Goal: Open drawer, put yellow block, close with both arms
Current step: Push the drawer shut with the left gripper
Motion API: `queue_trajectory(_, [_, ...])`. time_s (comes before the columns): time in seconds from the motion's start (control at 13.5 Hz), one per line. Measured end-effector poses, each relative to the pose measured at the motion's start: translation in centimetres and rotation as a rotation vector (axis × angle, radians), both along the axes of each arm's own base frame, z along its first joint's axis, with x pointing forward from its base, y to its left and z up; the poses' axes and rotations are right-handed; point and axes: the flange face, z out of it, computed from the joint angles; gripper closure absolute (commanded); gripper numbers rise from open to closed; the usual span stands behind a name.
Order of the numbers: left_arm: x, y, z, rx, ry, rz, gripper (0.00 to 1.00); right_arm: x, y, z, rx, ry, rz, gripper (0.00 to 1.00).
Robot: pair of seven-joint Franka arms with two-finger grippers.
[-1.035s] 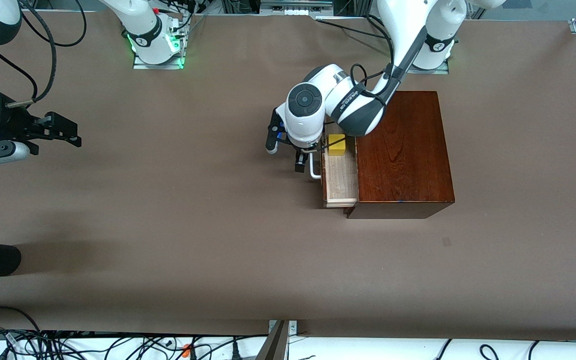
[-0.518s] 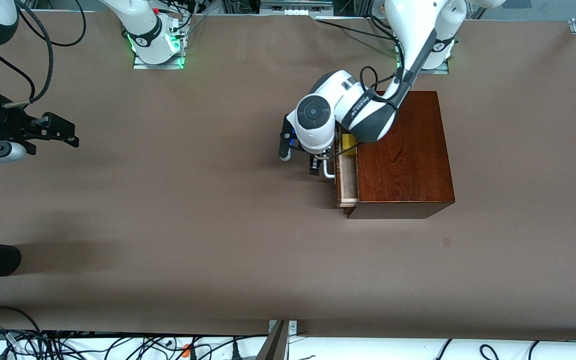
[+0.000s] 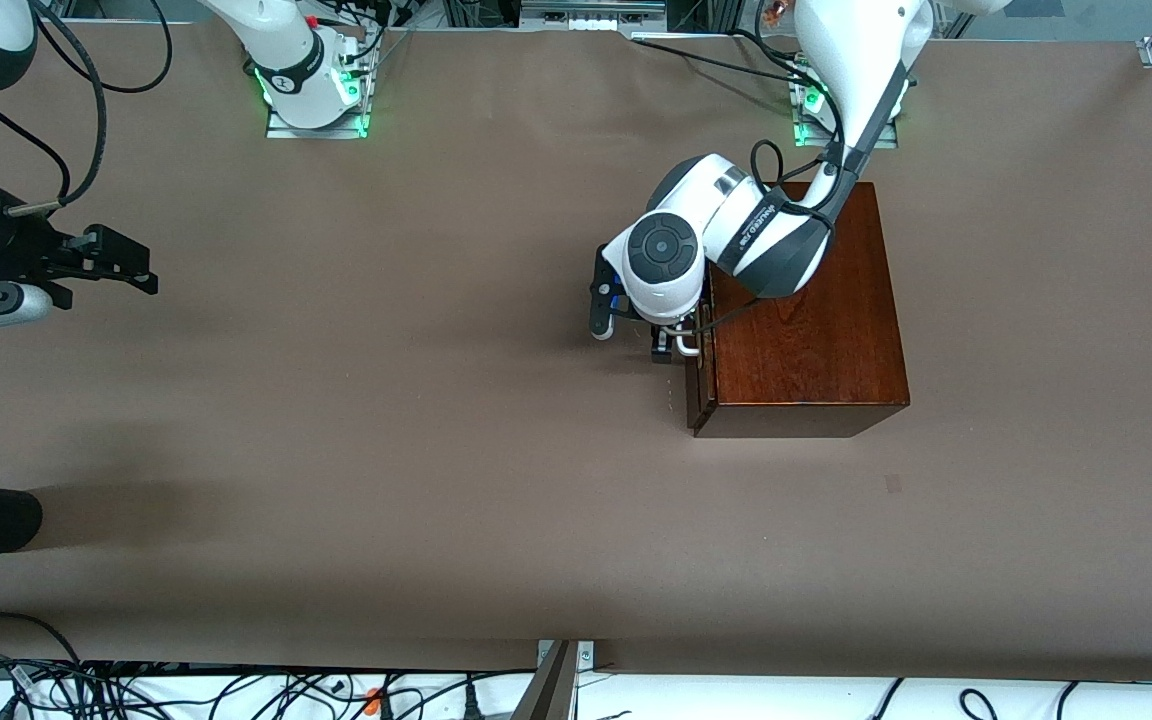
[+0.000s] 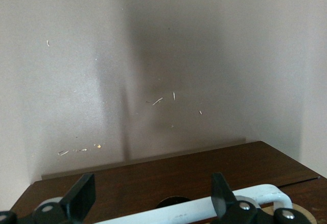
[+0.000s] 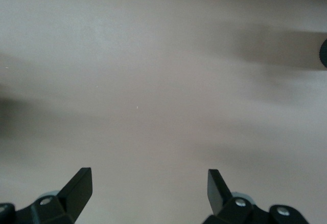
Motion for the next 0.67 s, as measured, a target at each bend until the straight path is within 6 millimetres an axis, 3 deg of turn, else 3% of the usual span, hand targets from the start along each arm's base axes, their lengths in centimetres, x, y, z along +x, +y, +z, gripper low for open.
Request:
queue_trajectory(0.37, [0.0,-0.2,1.3,-0.012,-0.018,-0.008,0.0,0.0,-0.1,0.0,0.0,0.0,-0.002,0.0])
queue_trajectory(0.52, [-0.2,-0.7,4.1,-0.04,-0.045,-0.004,0.0,0.0,-0.1,0.0,0.0,0.001,-0.002,0.0])
queue_trajectory(0.67, [-1.1,-0.6,8.3,-0.071,-0.022,0.08,0.0,0.0,-0.1,0.0,0.0,0.002,-0.002,0.0])
